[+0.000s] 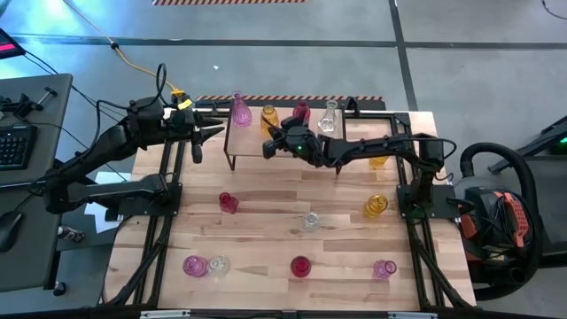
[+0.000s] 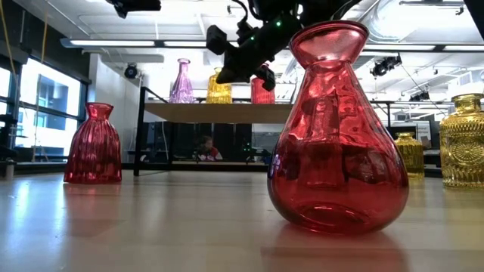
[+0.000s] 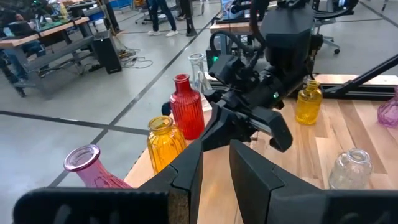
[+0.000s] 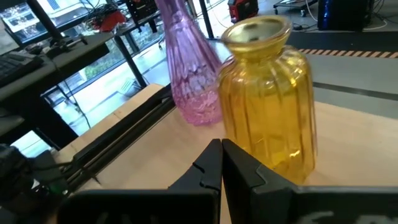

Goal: Sort vases onto shelf
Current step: Adjust the vases on the shelf

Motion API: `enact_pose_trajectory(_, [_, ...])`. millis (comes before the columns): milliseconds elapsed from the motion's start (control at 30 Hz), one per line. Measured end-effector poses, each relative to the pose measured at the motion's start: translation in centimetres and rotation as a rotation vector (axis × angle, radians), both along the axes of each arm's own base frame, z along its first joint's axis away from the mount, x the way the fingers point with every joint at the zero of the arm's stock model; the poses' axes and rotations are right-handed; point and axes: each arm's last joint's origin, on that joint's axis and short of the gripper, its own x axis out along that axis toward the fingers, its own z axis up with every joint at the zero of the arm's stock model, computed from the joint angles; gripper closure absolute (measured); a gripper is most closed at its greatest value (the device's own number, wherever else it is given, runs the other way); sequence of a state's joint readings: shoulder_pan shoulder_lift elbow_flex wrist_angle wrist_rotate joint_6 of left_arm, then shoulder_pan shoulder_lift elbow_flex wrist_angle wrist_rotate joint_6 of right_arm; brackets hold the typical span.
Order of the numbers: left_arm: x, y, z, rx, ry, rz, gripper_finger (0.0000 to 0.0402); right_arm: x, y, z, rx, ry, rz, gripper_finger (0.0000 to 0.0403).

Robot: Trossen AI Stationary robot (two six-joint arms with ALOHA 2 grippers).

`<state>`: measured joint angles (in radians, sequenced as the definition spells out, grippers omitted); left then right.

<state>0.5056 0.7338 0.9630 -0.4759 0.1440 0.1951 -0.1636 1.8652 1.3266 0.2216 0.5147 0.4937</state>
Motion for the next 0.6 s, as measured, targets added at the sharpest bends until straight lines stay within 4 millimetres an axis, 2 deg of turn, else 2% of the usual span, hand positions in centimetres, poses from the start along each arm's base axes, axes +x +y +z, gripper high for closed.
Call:
enact_pose_trajectory(300, [0.0, 0.0, -0.1, -0.005, 0.010, 0.000, 0.0330, -0.2, -1.0, 0.0, 0.008, -0.012, -0.013, 0.0403])
enact_pose_trajectory(600, [0.0, 0.0, -0.2, -0.011, 0.019, 0.001, 0.0330, -0.2, -1.1, 0.1, 0.024, -0.027, -0.022, 0.0403])
